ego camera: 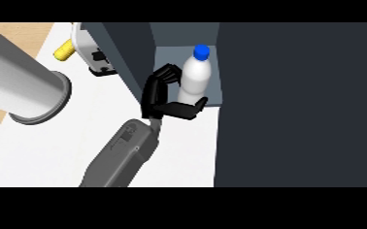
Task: Pick up the bottled water, place it into the cabinet and close the cabinet
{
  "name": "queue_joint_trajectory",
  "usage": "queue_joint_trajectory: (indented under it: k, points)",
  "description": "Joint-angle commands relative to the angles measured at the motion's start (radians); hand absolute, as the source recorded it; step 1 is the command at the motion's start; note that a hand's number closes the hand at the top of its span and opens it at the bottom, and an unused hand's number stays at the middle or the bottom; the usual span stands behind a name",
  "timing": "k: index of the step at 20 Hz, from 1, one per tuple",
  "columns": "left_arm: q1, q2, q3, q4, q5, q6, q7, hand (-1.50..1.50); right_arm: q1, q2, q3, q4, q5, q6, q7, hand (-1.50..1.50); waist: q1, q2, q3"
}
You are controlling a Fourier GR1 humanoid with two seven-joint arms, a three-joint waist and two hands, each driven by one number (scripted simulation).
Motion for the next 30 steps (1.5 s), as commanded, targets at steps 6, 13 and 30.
queue_joint_trajectory:
  k: [6,13,30]
  points:
    - [-0.31,0.0,0.004,0.232,0.073,0.166,0.086,1.5,-0.044,-0.011,-0.047,-0.057,-0.112,0.011,0.07,-1.5,-0.012,0.01,0.0]
    - [-0.43,0.0,0.018,0.489,0.08,0.12,0.028,1.5,-0.084,-0.039,-0.152,-0.023,-0.192,0.042,0.061,-1.5,-0.032,0.018,0.0]
    - [-0.525,0.032,0.112,0.836,0.025,0.233,-0.112,-1.5,-0.052,-0.011,-0.101,0.017,-0.119,0.103,-0.031,-1.5,-0.08,0.034,-0.001]
